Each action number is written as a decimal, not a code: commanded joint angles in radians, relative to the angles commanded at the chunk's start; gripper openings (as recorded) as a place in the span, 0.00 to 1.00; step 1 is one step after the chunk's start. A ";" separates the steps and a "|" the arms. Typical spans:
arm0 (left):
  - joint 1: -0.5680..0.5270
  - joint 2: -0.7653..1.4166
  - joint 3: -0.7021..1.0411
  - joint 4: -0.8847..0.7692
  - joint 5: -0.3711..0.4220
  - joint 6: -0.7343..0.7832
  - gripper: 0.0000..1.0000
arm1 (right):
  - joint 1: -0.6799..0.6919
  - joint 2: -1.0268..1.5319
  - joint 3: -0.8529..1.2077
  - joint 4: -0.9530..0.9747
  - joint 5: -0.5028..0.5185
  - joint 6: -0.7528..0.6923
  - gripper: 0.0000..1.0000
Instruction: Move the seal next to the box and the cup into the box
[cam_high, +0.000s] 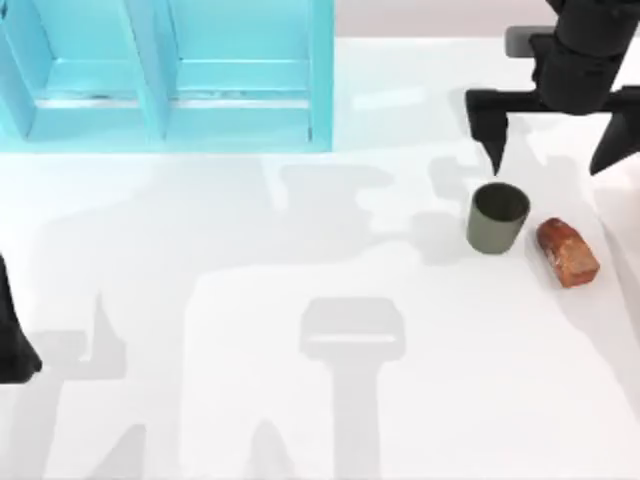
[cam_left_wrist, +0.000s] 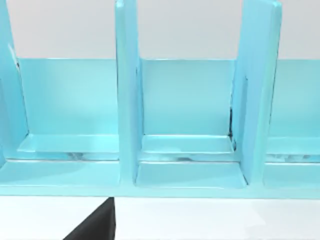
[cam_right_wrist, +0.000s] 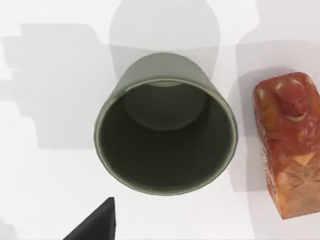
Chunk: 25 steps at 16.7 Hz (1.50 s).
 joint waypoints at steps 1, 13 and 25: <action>0.000 0.000 0.000 0.000 0.000 0.000 1.00 | 0.000 0.000 0.000 0.000 0.000 0.000 1.00; 0.000 0.000 0.000 0.000 0.000 0.000 1.00 | 0.002 0.030 -0.245 0.276 0.000 0.002 1.00; 0.000 0.000 0.000 0.000 0.000 0.000 1.00 | 0.002 0.032 -0.265 0.296 0.000 0.002 0.47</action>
